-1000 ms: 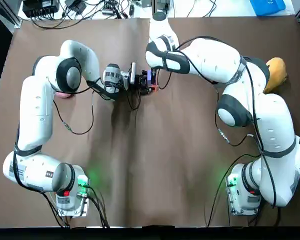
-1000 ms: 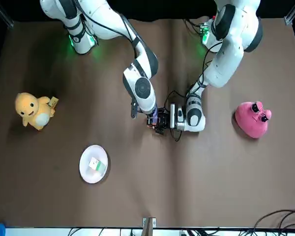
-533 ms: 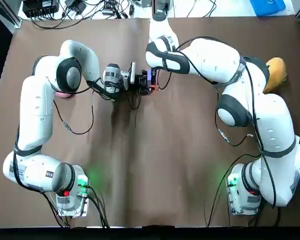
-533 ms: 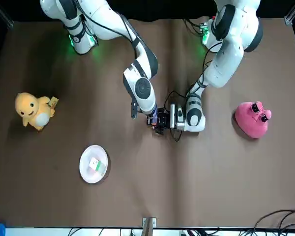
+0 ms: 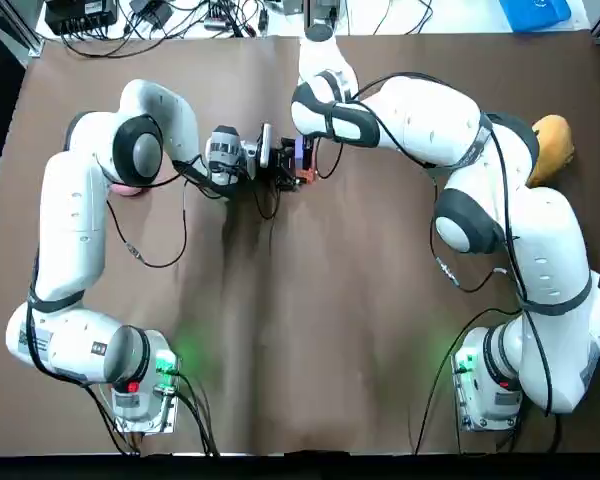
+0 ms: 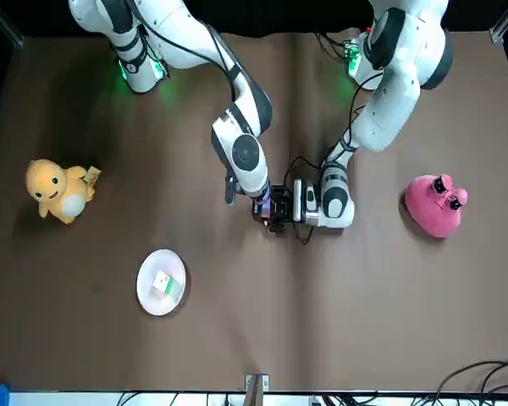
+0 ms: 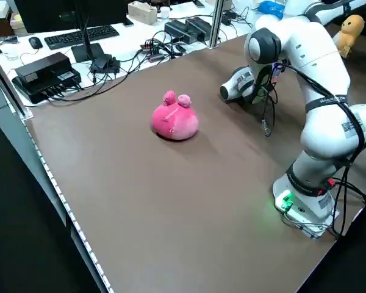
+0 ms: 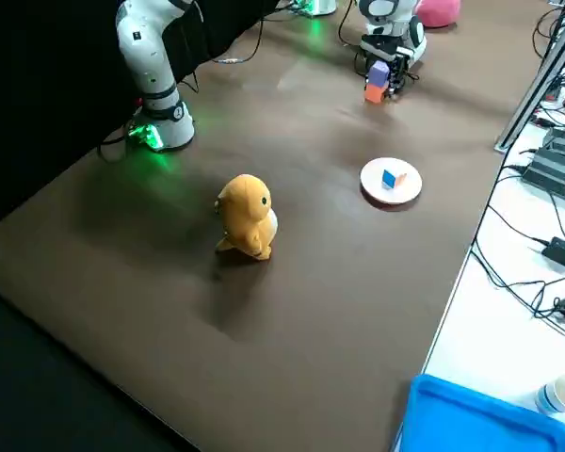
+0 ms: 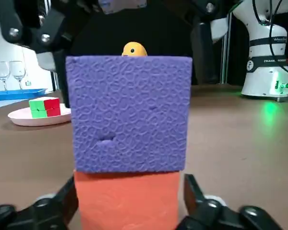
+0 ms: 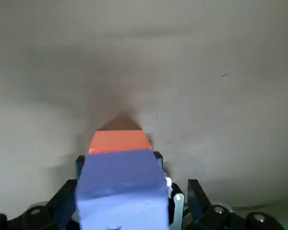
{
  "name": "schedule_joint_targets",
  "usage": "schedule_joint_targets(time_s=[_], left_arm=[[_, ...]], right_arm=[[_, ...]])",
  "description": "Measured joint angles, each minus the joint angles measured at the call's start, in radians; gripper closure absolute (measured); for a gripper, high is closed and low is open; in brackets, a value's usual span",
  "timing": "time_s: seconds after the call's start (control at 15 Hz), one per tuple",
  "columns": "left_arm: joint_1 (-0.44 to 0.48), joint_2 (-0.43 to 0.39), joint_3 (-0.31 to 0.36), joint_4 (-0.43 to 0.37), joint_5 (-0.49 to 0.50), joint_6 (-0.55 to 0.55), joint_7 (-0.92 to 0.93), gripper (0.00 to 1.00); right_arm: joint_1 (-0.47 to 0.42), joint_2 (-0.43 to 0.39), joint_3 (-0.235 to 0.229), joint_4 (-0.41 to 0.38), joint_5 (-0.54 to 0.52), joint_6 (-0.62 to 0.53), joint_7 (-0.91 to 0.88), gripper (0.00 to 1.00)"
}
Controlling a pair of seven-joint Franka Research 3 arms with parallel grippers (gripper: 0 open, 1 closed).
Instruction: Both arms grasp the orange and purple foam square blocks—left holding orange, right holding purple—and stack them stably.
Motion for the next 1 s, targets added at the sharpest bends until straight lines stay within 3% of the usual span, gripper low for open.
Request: schedule_joint_targets(time_s=[0.07, 1.0], left_arm=[[0.000, 0.000, 0.001, 0.000, 0.000, 0.000, 0.000, 0.00], [0.030, -0.004, 0.003, -0.009, 0.000, -0.001, -0.003, 0.00]], right_arm=[[0.000, 0.000, 0.000, 0.002, 0.000, -0.014, 0.000, 0.00], [-0.001, -0.008, -0.006, 0.031, 0.000, -0.058, 0.000, 0.00]])
